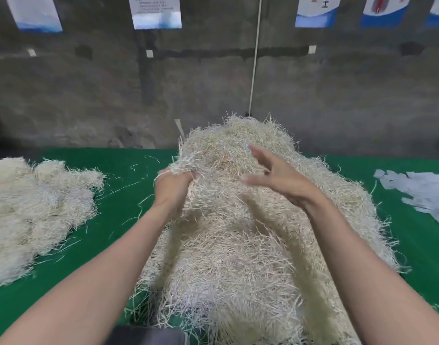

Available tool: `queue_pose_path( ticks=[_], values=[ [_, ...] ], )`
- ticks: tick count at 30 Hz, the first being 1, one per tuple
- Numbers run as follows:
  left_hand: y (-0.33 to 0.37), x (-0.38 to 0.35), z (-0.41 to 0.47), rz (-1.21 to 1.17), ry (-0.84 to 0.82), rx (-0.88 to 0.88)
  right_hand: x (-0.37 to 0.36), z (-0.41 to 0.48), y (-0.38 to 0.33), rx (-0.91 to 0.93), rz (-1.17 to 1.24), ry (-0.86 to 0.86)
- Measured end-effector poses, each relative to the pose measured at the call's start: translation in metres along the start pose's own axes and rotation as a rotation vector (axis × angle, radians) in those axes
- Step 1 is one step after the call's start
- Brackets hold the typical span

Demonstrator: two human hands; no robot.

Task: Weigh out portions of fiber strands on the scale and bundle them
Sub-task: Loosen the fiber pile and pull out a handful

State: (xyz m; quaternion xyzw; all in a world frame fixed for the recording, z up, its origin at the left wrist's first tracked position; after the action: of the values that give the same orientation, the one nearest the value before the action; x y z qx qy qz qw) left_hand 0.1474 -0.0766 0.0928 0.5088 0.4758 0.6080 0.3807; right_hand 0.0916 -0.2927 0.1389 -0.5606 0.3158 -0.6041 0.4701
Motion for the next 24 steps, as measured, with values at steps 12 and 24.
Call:
queue_pose_path(
  ticks=[12, 24],
  values=[
    [-0.001, 0.043, -0.026, -0.870, -0.267, 0.150, -0.191, 0.011, 0.018, -0.139, 0.265, -0.068],
    [-0.022, 0.073, -0.012, -0.708, -0.257, 0.255, -0.126, 0.021, 0.065, -0.184, 0.049, 0.155]
  ],
)
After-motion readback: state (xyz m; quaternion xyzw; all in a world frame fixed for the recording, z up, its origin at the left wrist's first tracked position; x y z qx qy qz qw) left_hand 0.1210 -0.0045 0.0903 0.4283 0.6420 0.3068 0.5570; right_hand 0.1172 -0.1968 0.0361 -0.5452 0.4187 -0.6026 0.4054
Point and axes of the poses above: each hand's wrist, its own z-axis towards the middle knuckle, its own x-axis out of the back of the hand, y = z × x, the point moved 7 cm from there along z, towards the middle knuckle, and after that the axes turned 4 degrees about z, right-handed, at the moved point
